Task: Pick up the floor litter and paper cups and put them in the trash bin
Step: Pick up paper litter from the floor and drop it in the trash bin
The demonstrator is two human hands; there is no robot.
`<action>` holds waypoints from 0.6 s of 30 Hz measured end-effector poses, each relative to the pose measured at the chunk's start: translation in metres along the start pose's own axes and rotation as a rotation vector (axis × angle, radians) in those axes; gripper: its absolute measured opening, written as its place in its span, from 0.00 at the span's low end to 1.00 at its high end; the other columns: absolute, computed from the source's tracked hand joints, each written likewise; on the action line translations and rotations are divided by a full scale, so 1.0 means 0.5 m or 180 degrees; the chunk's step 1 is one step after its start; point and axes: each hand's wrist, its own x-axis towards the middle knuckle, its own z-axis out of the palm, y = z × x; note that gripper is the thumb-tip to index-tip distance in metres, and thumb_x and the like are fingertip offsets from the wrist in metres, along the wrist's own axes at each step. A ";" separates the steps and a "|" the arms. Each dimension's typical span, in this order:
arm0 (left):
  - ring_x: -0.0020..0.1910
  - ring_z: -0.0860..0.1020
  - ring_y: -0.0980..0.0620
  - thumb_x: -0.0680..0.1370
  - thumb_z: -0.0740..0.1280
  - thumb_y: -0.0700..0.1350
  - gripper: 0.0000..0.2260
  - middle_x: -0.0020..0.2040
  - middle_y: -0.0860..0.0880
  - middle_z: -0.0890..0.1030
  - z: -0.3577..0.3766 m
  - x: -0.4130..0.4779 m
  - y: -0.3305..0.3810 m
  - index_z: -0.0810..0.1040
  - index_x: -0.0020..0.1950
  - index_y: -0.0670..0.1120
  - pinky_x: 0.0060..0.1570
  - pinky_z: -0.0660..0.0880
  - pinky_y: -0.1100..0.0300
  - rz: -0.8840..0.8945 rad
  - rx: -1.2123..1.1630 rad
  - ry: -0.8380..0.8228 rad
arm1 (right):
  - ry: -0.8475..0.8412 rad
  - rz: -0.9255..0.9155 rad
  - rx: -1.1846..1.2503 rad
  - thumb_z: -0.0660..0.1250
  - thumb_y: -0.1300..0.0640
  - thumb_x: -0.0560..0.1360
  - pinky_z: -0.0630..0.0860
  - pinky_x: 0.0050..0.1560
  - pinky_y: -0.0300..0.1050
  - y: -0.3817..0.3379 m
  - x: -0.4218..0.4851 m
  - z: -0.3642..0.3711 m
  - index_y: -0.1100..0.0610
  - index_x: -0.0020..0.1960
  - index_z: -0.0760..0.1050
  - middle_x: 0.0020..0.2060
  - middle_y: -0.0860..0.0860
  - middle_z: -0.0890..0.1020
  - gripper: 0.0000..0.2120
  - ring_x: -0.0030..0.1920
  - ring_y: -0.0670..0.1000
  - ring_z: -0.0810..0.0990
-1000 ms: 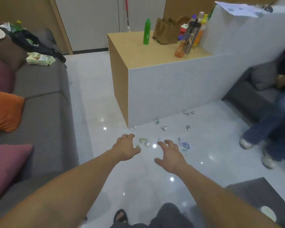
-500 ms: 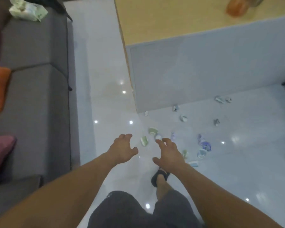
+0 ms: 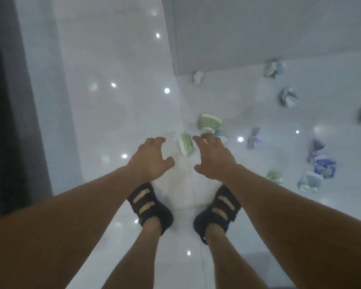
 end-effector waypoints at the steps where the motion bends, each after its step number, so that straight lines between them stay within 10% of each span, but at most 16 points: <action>1: 0.70 0.65 0.45 0.76 0.65 0.54 0.32 0.74 0.46 0.61 0.026 0.045 -0.023 0.57 0.76 0.49 0.66 0.65 0.52 0.0006 -0.0062 0.0032 | -0.0016 -0.0023 -0.0147 0.72 0.50 0.72 0.71 0.65 0.56 0.011 0.048 0.030 0.51 0.78 0.51 0.75 0.52 0.57 0.42 0.73 0.58 0.59; 10: 0.65 0.70 0.46 0.76 0.67 0.55 0.31 0.72 0.47 0.65 0.221 0.220 -0.183 0.59 0.75 0.50 0.63 0.68 0.53 -0.0074 -0.0567 -0.0027 | 0.0317 -0.0264 -0.1114 0.73 0.55 0.68 0.68 0.46 0.53 0.052 0.290 0.221 0.54 0.72 0.58 0.67 0.55 0.63 0.38 0.65 0.59 0.65; 18: 0.62 0.73 0.49 0.77 0.67 0.54 0.30 0.66 0.49 0.71 0.190 0.209 -0.120 0.60 0.75 0.48 0.57 0.71 0.57 -0.0405 -0.1610 -0.0100 | 0.0622 -0.0499 0.0122 0.77 0.47 0.65 0.74 0.52 0.52 0.034 0.204 0.208 0.61 0.71 0.64 0.60 0.58 0.71 0.41 0.57 0.58 0.73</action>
